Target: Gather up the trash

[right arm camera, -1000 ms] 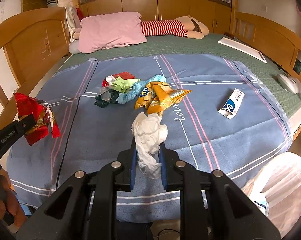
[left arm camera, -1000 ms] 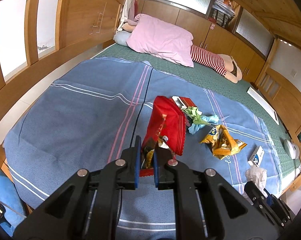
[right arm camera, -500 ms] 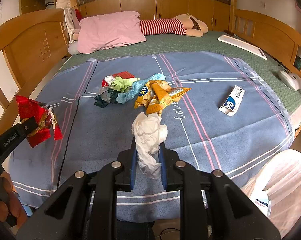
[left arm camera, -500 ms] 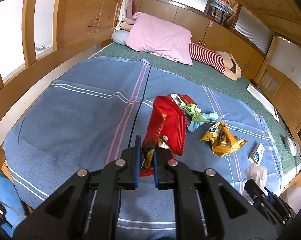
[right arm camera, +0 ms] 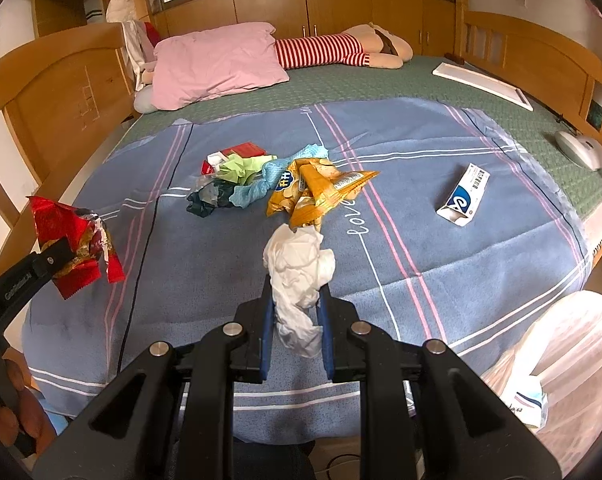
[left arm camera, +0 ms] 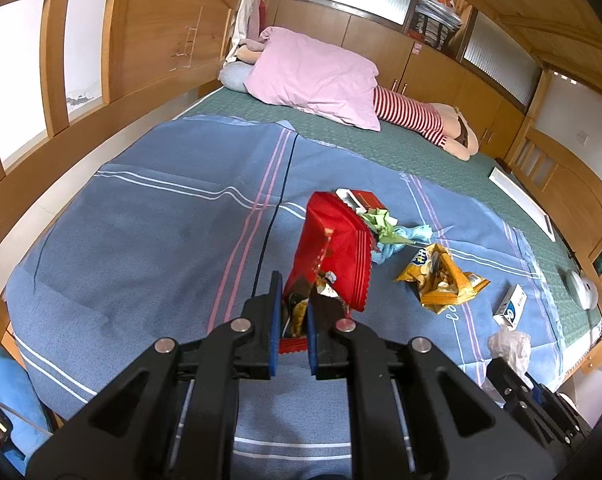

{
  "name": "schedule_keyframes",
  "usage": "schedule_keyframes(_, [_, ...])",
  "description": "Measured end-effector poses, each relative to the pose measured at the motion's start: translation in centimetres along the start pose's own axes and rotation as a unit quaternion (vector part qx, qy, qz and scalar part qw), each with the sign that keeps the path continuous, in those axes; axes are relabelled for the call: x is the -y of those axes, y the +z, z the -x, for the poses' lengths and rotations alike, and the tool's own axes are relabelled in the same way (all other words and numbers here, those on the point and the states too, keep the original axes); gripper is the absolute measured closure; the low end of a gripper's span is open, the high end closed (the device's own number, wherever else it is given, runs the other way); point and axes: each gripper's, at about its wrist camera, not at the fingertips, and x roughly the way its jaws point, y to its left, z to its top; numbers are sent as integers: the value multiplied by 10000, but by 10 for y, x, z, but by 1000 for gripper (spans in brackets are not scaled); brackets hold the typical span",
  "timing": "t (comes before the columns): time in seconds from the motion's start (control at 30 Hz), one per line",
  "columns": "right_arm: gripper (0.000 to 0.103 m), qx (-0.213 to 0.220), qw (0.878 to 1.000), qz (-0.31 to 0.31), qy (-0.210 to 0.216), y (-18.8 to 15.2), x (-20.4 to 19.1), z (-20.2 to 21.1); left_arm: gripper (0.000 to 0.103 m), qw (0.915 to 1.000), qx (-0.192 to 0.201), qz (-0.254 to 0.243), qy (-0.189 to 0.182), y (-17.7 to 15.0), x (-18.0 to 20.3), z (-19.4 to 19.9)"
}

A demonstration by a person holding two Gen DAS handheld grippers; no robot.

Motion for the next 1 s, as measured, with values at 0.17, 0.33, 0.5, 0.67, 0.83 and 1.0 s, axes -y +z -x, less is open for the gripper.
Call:
schedule_keyframes(0.17, [83, 32, 10000, -44, 27, -1, 1, 2, 92, 10000, 38, -35, -84, 1, 0, 1])
schedule_keyframes(0.33, [83, 35, 10000, -55, 33, -1, 1, 2, 92, 9999, 73, -48, -110, 2, -2, 3])
schedule_keyframes(0.5, [83, 63, 10000, -60, 32, 0, 1, 3, 92, 9998, 97, -76, -170, 3, -2, 4])
schedule_keyframes(0.67, [83, 355, 9993, -127, 66, 6, 15, 19, 92, 9985, 155, -144, -513, 6, 3, 9])
schedule_keyframes(0.83, [83, 370, 9991, -166, -152, 10, 71, 61, 92, 9844, -87, -283, -1737, 6, 17, 15])
schedule_keyframes(1.0, [83, 126, 9938, -403, -1032, -16, 151, 101, 92, 9569, 6, -879, -2768, -7, 55, 41])
